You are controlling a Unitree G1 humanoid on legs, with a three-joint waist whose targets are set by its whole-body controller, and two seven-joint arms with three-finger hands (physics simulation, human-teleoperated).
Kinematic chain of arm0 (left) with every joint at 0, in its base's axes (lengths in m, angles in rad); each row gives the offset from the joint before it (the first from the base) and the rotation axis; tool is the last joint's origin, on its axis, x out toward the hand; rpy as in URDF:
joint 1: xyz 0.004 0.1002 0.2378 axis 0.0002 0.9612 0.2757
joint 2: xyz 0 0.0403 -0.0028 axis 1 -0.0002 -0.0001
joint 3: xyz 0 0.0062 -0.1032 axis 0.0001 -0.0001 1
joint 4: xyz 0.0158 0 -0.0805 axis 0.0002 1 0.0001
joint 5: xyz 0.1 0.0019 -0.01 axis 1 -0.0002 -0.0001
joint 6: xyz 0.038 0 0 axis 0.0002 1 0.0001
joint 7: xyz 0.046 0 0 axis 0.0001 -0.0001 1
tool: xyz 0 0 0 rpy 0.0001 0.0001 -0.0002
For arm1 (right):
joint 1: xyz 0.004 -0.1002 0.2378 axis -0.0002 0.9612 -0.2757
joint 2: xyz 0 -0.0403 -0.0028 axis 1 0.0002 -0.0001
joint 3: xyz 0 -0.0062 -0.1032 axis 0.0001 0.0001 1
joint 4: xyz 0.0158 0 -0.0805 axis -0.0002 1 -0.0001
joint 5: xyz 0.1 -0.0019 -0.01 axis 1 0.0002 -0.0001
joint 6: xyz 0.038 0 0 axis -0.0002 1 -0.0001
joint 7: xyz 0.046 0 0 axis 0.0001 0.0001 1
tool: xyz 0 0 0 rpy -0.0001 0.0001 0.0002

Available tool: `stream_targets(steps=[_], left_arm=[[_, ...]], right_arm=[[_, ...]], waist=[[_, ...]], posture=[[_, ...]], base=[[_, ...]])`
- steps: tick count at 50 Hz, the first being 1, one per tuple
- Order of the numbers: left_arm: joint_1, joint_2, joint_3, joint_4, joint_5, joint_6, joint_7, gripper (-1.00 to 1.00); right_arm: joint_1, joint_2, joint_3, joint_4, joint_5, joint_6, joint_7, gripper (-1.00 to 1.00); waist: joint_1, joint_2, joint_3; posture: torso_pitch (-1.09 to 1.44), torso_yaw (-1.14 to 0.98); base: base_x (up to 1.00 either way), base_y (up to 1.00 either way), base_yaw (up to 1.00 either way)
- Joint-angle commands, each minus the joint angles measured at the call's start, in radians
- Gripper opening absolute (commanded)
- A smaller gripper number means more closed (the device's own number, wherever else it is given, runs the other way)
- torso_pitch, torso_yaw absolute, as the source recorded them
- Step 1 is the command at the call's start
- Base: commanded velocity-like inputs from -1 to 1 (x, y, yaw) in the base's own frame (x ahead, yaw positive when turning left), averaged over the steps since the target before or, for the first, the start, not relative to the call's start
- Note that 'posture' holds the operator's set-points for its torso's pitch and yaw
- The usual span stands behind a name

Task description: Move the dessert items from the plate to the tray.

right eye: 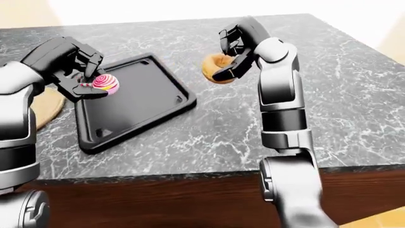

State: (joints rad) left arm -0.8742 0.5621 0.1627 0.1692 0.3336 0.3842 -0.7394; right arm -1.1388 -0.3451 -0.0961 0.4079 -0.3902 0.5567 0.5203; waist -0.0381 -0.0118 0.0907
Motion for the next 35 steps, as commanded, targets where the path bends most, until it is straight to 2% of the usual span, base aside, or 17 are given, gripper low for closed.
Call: stream_targets(steps=[1, 3, 6, 7, 13, 15, 16, 17, 18, 23, 25, 27, 28, 30, 33, 34, 35], left_arm=[[-0.048, 0.038, 0.057, -0.053, 0.005, -0.02, 0.029, -1.0], [-0.051, 0.038, 0.057, -0.053, 0.006, -0.018, 0.029, -1.0], [-0.053, 0.038, 0.056, -0.05, 0.006, -0.019, 0.03, -1.0], [-0.053, 0.038, 0.056, -0.051, 0.006, -0.018, 0.029, -1.0], [-0.048, 0.039, 0.057, -0.048, 0.006, -0.025, 0.033, -1.0], [-0.053, 0.039, 0.056, -0.045, 0.006, -0.024, 0.033, -1.0], [-0.053, 0.039, 0.056, -0.045, 0.006, -0.025, 0.033, -1.0], [-0.051, 0.039, 0.056, -0.044, 0.007, -0.027, 0.033, -1.0], [-0.052, 0.04, 0.057, -0.044, 0.007, -0.026, 0.034, -1.0], [-0.046, 0.039, 0.058, -0.047, 0.007, -0.029, 0.035, -1.0], [-0.042, 0.036, 0.057, -0.051, 0.005, -0.03, 0.035, -1.0], [-0.04, 0.036, 0.057, -0.049, 0.005, -0.033, 0.035, -1.0], [-0.041, 0.035, 0.058, -0.05, 0.005, -0.032, 0.035, -1.0], [-0.041, 0.035, 0.058, -0.052, 0.005, -0.03, 0.036, -1.0], [-0.046, 0.036, 0.057, -0.055, 0.005, -0.025, 0.033, -1.0], [-0.051, 0.036, 0.056, -0.052, 0.005, -0.026, 0.034, -1.0], [-0.052, 0.036, 0.055, -0.05, 0.005, -0.029, 0.034, -1.0]], right_arm=[[-0.052, 0.005, 0.012, -0.055, 0.018, -0.045, -0.001, -1.0], [-0.048, -0.001, 0.023, -0.058, 0.011, -0.068, 0.019, -1.0], [-0.051, 0.006, 0.011, -0.057, 0.012, -0.067, 0.009, -1.0], [-0.056, 0.006, 0.01, -0.055, 0.014, -0.063, 0.011, -1.0], [-0.051, -0.002, 0.021, -0.038, -0.007, -0.082, 0.004, -1.0], [-0.061, 0.003, 0.01, -0.037, 0.006, -0.079, -0.004, -1.0], [-0.059, 0.002, 0.012, -0.037, 0.004, -0.086, -0.007, -1.0], [-0.059, 0.003, 0.007, -0.033, 0.009, -0.086, -0.011, -1.0], [-0.055, -0.001, 0.012, -0.035, 0.005, -0.096, -0.008, -1.0], [-0.051, -0.002, 0.01, -0.044, 0.004, -0.09, -0.004, -1.0], [-0.046, 0.002, 0.002, -0.067, 0.019, -0.078, 0.006, -1.0], [-0.041, 0.001, 0.006, -0.075, 0.02, -0.076, 0.009, -1.0], [-0.039, 0.002, 0.004, -0.082, 0.025, -0.073, 0.011, -1.0], [-0.037, 0.003, 0.005, -0.083, 0.027, -0.074, 0.008, -1.0], [-0.042, 0.003, 0.012, -0.068, 0.009, -0.069, -0.005, -1.0], [-0.047, 0.007, 0.006, -0.072, 0.02, -0.068, -0.001, -1.0], [-0.041, -0.002, 0.025, -0.06, -0.001, -0.089, 0.0, -1.0]], waist=[[0.018, -0.004, -0.054], [0.02, 0.01, -0.082], [0.028, -0.031, -0.088], [0.032, -0.032, -0.086], [0.04, -0.002, -0.071], [0.018, 0.06, -0.06], [0.01, 0.106, -0.062], [0.004, 0.116, -0.071], [0.023, 0.088, -0.04], [0.037, 0.014, -0.035], [0.049, -0.03, -0.044], [0.048, -0.009, -0.04], [0.04, -0.005, -0.073], [0.04, -0.006, -0.022], [0.027, 0.003, -0.045], [0.024, 0.004, -0.015], [0.013, 0.008, -0.049]], posture=[[0.0, 0.0], [0.0, 0.0], [0.0, 0.0], [0.0, 0.0], [0.0, 0.0], [0.0, 0.0], [0.0, 0.0], [0.0, 0.0], [0.0, 0.0], [0.0, 0.0], [0.0, 0.0], [0.0, 0.0], [0.0, 0.0], [0.0, 0.0], [0.0, 0.0], [0.0, 0.0], [0.0, 0.0]], base=[[0.0, 0.0, 0.0], [0.0, 0.12, 0.0], [0.0, 0.81, 0.0], [0.0, 1.0, 0.0], [0.0, 0.7, 0.0], [0.0, 0.0, 0.0], [0.0, 0.0, 0.0], [0.0, 0.0, 0.0], [0.0, 0.0, 0.0], [0.0, 0.0, 0.0], [0.0, 0.0, 0.0], [0.0, 0.0, 0.0], [0.3, 0.07, 0.0], [0.68, 0.23, 0.0], [0.61, 0.22, 0.0], [0.0, 0.0, 0.0], [0.0, 0.0, 0.0]])
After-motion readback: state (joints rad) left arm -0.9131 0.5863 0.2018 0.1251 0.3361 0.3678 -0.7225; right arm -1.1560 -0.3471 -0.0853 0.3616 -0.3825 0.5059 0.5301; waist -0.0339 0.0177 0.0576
